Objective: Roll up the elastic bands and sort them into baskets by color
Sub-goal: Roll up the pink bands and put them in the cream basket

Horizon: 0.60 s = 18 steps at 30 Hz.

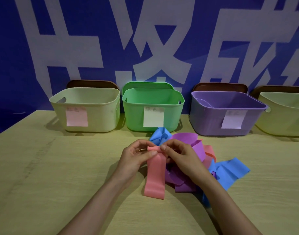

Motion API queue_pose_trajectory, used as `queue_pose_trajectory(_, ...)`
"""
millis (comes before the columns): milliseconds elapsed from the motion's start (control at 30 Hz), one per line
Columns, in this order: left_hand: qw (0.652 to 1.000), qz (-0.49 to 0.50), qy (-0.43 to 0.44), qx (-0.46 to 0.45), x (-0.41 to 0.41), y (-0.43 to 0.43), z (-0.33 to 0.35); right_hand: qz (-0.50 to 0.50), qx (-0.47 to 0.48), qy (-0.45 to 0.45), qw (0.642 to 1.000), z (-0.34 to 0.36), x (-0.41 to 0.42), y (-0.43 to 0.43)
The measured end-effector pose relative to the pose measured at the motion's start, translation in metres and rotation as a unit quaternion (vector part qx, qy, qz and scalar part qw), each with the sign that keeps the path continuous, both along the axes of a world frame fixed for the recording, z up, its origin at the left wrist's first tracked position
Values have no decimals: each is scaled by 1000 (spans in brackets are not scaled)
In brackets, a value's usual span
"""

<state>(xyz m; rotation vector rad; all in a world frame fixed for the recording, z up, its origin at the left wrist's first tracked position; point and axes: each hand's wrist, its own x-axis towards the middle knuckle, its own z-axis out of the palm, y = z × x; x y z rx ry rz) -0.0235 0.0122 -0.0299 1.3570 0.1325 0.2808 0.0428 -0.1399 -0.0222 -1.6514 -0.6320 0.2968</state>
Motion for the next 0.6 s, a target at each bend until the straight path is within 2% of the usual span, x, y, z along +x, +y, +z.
queue_pose_trajectory(233,999,-9,49,1,0,1,-7,-14,28,1,1000,2,-1,-4)
queue_pose_trajectory(367,999,0,38,-18,-1,1,-5,6,44,35,998,1,0,-4)
queue_pose_trajectory(600,999,13,26,-18,-1,0,-4,15,27,23,999,0,3,-5)
